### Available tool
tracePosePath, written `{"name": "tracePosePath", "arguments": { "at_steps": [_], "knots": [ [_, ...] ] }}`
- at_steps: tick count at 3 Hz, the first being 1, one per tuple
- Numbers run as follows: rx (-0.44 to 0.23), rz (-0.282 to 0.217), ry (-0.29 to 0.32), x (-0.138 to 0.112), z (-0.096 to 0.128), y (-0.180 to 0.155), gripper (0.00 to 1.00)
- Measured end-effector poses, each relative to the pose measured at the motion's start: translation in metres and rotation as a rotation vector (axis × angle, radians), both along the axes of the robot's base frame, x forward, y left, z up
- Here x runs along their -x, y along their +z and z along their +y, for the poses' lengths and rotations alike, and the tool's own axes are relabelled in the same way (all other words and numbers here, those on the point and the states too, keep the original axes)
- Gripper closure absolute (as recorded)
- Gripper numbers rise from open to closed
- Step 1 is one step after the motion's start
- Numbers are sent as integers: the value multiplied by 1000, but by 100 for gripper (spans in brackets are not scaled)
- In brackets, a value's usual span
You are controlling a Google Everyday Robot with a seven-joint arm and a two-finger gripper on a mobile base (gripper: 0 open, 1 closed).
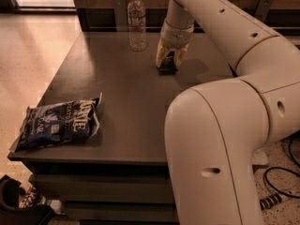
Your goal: Move rxbar chocolate near blue chip bag
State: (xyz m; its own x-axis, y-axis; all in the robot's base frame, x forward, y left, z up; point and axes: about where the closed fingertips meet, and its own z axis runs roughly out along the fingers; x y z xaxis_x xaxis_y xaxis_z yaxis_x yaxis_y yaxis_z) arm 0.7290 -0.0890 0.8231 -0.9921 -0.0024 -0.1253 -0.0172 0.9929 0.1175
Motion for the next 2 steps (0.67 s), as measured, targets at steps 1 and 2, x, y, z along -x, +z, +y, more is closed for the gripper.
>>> {"name": "tracePosePath", "arguments": {
  "at_steps": [1, 2],
  "knots": [
    [-34, -48, 83, 21, -25, 31, 100],
    [-47, -60, 146, 39, -56, 44, 100]
  ]
}}
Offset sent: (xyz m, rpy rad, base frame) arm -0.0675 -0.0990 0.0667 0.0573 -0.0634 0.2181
